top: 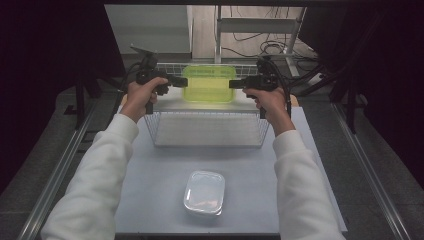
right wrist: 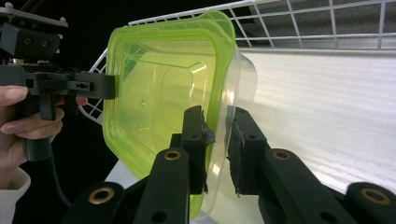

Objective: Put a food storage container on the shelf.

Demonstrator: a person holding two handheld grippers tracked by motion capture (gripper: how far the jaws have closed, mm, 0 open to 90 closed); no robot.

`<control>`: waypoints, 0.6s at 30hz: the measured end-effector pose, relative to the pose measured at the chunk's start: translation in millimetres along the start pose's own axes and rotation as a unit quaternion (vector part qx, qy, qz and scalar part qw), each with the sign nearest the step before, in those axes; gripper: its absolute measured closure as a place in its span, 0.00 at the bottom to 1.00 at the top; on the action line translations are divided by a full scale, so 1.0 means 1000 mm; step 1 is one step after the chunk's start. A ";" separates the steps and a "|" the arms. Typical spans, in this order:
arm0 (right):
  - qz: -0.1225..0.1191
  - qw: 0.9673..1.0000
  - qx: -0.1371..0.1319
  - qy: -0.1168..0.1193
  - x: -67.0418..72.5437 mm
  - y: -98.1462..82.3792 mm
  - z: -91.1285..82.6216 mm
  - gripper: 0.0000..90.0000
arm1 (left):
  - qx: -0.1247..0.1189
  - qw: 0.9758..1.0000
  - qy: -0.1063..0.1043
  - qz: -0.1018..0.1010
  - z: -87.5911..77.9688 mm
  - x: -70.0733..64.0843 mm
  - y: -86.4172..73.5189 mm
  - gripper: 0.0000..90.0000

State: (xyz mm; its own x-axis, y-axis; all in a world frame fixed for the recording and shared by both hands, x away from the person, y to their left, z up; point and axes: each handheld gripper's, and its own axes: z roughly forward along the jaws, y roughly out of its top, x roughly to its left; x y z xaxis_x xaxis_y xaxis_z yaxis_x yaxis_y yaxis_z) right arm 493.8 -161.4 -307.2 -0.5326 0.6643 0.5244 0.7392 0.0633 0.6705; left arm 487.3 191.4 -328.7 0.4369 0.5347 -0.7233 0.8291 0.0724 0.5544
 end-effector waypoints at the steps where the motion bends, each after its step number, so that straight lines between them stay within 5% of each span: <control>1: 0.007 1.000 0.002 0.000 -0.001 0.001 0.001 0.85 | -0.001 1.000 -0.002 -0.004 0.001 0.002 0.001 0.88; 12: 0.079 0.997 -0.003 0.009 -0.015 0.006 0.014 0.82 | 0.000 0.998 -0.022 -0.063 0.008 0.019 0.009 0.86; 18: 0.097 0.995 -0.007 0.012 -0.020 0.007 0.018 0.81 | -0.004 0.997 -0.029 -0.077 0.010 0.024 0.010 0.85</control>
State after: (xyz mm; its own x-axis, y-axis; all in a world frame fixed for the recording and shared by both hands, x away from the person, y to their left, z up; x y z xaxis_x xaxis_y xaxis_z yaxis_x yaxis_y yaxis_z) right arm 516.9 -160.7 -322.6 -0.3890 0.6457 0.6571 0.8236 -0.0758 0.5621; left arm 509.7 196.5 -344.7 0.3239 0.4663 -0.8232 0.8857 0.1565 0.4371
